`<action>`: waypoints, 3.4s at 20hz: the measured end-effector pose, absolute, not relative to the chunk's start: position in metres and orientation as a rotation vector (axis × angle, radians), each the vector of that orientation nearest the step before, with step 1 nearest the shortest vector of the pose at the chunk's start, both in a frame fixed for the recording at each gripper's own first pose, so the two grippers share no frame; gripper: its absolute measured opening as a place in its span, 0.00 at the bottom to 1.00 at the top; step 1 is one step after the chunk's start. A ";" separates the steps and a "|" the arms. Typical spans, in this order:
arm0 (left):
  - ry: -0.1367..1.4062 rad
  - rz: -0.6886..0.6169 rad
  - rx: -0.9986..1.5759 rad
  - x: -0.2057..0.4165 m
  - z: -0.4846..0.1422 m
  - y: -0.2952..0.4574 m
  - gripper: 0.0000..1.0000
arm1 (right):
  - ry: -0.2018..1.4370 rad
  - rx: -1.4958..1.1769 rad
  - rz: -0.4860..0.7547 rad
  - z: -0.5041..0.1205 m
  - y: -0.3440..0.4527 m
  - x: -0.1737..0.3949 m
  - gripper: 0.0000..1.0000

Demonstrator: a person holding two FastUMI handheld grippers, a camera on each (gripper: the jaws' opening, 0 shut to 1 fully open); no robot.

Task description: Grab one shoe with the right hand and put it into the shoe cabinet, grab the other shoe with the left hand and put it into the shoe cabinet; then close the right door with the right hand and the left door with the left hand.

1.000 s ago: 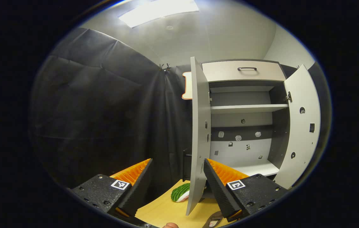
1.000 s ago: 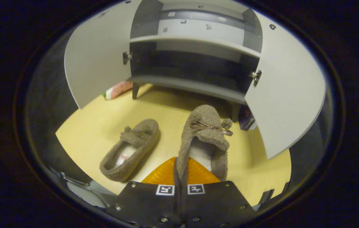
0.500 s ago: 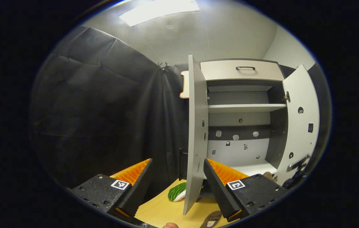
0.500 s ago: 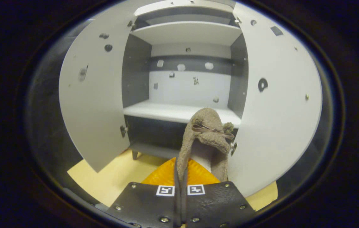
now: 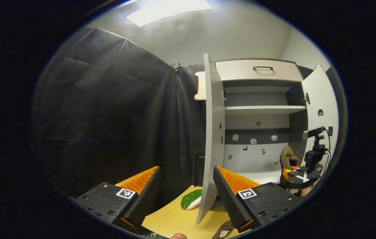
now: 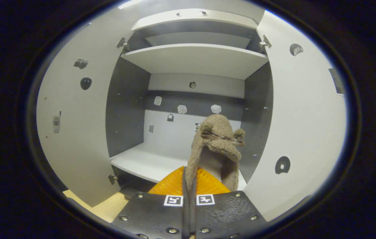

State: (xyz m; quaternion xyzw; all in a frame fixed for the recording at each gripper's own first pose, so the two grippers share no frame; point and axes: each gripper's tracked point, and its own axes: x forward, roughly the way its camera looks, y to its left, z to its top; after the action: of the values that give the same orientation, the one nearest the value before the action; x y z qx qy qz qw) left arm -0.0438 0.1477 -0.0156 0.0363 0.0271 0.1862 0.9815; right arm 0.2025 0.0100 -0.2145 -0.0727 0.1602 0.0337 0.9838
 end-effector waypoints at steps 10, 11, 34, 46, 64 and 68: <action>0.065 0.514 0.096 -0.064 -0.018 0.191 0.96 | 0.417 -0.195 0.015 -0.263 0.000 0.305 0.00; 0.065 0.524 0.097 -0.065 -0.017 0.194 0.96 | 0.437 -0.189 0.011 -0.271 -0.002 0.310 0.00; 0.068 0.230 0.094 -0.051 -0.027 0.109 0.96 | 0.248 -0.112 0.037 -0.150 0.004 0.237 0.24; 0.419 -0.038 0.050 -0.033 -0.195 0.037 0.97 | 0.047 -0.055 0.091 -0.003 0.009 0.109 0.23; 1.157 -0.179 0.032 -0.063 -0.471 0.035 0.98 | -0.023 -0.078 -0.081 0.046 -0.070 0.032 0.24; 1.247 -0.151 -0.014 -0.060 -0.477 0.038 0.98 | -0.036 -0.086 -0.118 0.049 -0.085 0.028 0.24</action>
State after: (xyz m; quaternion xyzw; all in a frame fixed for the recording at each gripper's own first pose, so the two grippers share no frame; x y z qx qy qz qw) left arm -0.0596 0.0380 -0.4770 -0.0067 0.5831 -0.0707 0.8093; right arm 0.0280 -0.0852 0.0492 -0.0429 -0.0182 -0.0588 0.9972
